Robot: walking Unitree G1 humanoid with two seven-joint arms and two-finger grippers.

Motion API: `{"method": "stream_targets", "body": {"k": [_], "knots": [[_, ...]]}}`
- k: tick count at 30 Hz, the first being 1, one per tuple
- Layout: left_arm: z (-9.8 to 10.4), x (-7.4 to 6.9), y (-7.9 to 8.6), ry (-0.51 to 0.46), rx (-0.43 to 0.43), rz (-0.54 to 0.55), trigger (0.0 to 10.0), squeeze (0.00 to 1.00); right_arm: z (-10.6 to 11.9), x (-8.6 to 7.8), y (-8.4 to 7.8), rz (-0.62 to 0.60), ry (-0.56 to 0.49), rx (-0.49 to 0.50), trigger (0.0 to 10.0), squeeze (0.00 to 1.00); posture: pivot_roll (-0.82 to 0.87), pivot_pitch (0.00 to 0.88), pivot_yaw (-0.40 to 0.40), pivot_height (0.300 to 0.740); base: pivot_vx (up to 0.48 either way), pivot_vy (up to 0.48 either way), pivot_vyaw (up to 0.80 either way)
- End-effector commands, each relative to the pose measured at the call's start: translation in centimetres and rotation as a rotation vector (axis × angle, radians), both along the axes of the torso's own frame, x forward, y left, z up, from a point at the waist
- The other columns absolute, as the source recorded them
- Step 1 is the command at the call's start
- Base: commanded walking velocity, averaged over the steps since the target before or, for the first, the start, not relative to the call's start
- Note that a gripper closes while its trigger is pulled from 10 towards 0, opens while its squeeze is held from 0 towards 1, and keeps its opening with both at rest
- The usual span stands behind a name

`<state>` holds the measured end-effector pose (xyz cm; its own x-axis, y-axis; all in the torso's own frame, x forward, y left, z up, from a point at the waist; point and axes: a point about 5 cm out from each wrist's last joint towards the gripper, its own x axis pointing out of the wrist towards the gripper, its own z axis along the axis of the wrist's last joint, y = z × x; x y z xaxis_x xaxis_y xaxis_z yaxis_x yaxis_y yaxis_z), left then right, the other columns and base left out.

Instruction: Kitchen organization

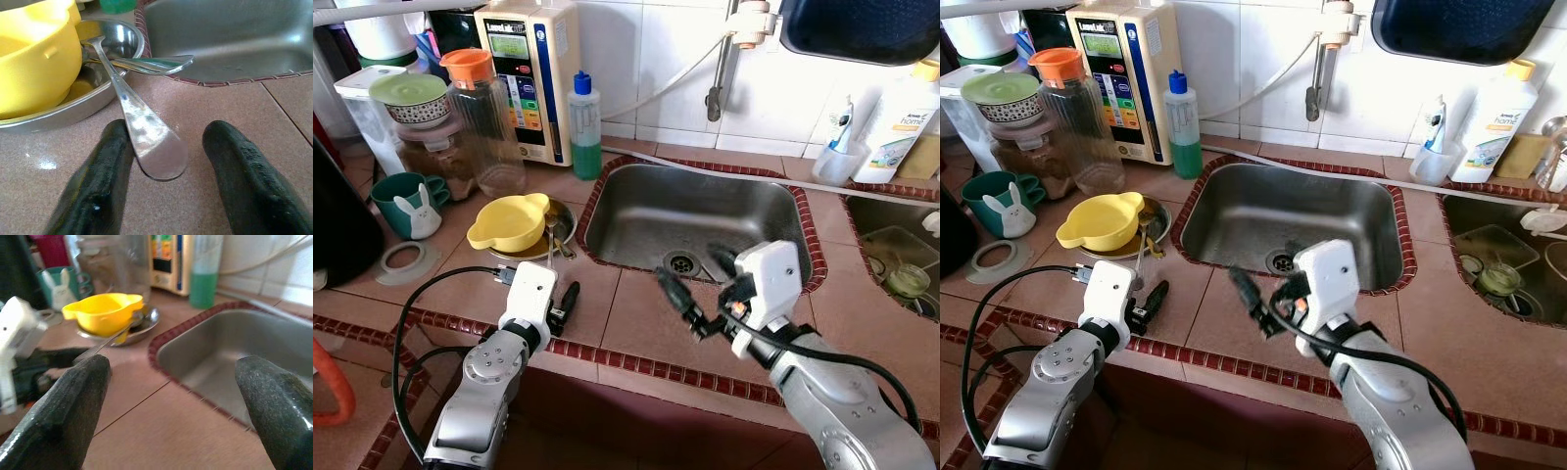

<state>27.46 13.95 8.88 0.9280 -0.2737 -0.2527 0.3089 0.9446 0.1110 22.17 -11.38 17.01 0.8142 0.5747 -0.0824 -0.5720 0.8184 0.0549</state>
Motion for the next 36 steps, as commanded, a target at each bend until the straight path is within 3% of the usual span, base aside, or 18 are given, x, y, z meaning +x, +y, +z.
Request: {"method": "stream_targets", "body": {"k": [1,24,36], "knots": [[0.0,0.2,0.1,0.011,0.003,0.009,0.0,0.00,0.5,-0.3,0.0,0.010,-0.014,0.005,10.0,0.00,-0.02,0.000,0.019,0.740,0.000,0.000,0.00],[1.0,0.6,0.9,-0.033,0.013,0.093,0.0,0.00,0.7,-0.3,0.1,0.039,-0.021,-0.005,10.0,0.00,-0.02,0.000,0.010,0.740,0.000,0.000,0.00],[2.3,0.2,2.9,-0.107,0.066,0.207,0.0,0.00,1.0,0.1,-0.1,0.022,-0.045,-0.008,10.0,0.00,-0.01,0.000,0.003,0.740,0.000,0.000,0.00]]}}
